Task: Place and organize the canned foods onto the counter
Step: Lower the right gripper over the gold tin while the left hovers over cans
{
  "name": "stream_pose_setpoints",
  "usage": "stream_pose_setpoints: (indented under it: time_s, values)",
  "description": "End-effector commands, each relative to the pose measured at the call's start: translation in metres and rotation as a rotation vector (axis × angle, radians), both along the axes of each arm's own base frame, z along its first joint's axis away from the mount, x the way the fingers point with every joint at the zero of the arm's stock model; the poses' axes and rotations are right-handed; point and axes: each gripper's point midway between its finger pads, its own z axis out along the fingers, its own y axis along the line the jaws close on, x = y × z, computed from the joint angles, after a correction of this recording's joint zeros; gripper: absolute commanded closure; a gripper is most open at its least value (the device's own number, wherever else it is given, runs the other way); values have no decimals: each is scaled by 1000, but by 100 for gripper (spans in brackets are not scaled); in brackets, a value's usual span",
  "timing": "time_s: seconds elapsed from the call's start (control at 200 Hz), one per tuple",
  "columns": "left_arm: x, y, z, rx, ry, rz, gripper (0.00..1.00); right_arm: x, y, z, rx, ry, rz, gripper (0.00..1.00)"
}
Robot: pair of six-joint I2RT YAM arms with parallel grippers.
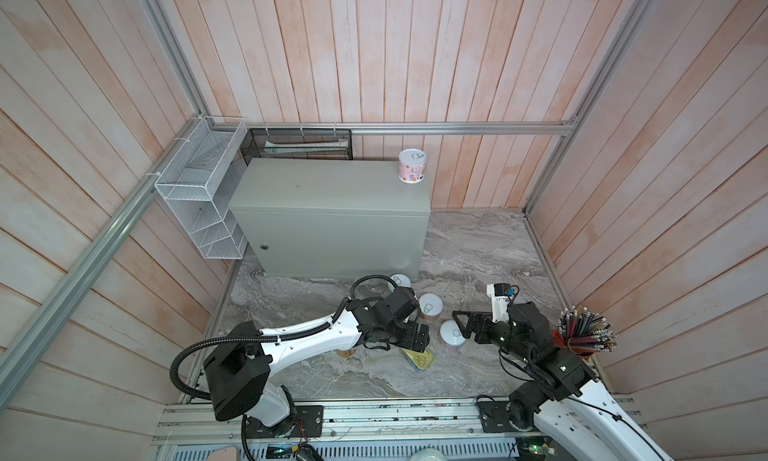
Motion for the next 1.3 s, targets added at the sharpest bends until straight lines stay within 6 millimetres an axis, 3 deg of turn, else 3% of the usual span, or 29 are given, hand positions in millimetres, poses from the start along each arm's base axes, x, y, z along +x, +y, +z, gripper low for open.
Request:
stream_pose_setpoints:
  time_s: [0.0,0.055,0.07,0.13,0.25,0.475,0.665,0.835,1.015,1.295]
  values:
    - [6,4,19,-101,8,58,0,-11,12,-3,25,-3,55,13]
    - [6,5,27,-159,4,58,0,-18,21,-8,44,2,89,13]
    - [16,10,30,-178,1,84,0,-20,24,-10,49,4,95,13]
    - [22,16,39,-231,-7,102,0,-29,34,-18,63,25,126,13]
    - [33,31,46,-205,-49,121,0,-45,52,-36,32,72,162,15]
    - [42,53,62,-194,-111,153,0,-73,83,-58,-43,106,228,16]
    - [46,63,77,-234,-154,177,0,-91,97,-72,-100,108,248,17]
    - [49,70,81,-227,-186,191,0,-97,101,-82,-135,58,223,18]
    - [50,73,85,-238,-201,195,0,-97,91,-104,-205,87,173,27]
    - [49,80,84,-231,-214,214,0,-97,86,-114,-197,88,174,33]
